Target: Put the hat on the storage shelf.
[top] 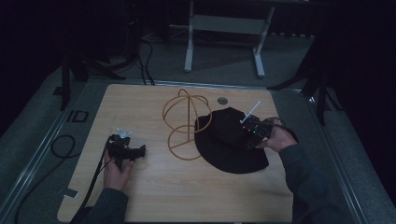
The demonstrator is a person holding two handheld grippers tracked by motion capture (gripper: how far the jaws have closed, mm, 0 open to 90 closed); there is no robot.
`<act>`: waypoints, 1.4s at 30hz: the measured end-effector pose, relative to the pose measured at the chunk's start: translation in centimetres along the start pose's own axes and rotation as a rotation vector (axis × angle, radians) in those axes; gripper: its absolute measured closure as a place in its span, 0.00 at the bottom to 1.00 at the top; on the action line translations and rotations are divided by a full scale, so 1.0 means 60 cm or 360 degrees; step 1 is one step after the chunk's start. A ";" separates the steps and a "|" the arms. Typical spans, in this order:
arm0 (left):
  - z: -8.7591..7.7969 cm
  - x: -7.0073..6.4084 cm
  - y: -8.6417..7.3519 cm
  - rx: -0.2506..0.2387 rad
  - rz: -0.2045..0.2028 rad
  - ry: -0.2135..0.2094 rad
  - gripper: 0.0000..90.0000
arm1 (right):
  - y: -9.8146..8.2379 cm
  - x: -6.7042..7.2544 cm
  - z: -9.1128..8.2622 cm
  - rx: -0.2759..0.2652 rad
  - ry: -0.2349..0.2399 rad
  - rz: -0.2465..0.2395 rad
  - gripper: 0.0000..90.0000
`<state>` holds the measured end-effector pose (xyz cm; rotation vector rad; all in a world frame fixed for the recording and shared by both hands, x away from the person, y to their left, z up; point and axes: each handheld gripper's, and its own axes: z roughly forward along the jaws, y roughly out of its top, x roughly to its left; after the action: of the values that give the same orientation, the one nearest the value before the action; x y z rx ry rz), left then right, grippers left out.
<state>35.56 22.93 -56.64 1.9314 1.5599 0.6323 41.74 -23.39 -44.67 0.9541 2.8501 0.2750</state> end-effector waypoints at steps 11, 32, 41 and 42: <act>0.000 0.000 0.000 0.0000 0.0000 0.0000 0.03 | 0.014 -0.010 0.003 0.0116 0.0079 -0.0033 0.78; 0.000 0.000 0.000 0.0000 0.0000 0.0000 0.03 | 0.007 -0.018 -0.027 0.0051 0.0047 -0.0038 0.98; 0.000 0.000 0.000 0.0000 -0.0001 0.0000 0.03 | 0.007 -0.021 -0.045 0.0031 0.0041 -0.0046 0.98; 0.000 0.000 0.000 0.0000 -0.0001 0.0000 0.03 | 0.007 -0.021 -0.047 0.0026 0.0040 -0.0044 0.98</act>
<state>35.56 22.92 -56.65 1.9305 1.5602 0.6320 42.50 -24.20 -41.73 0.9195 2.8902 0.2632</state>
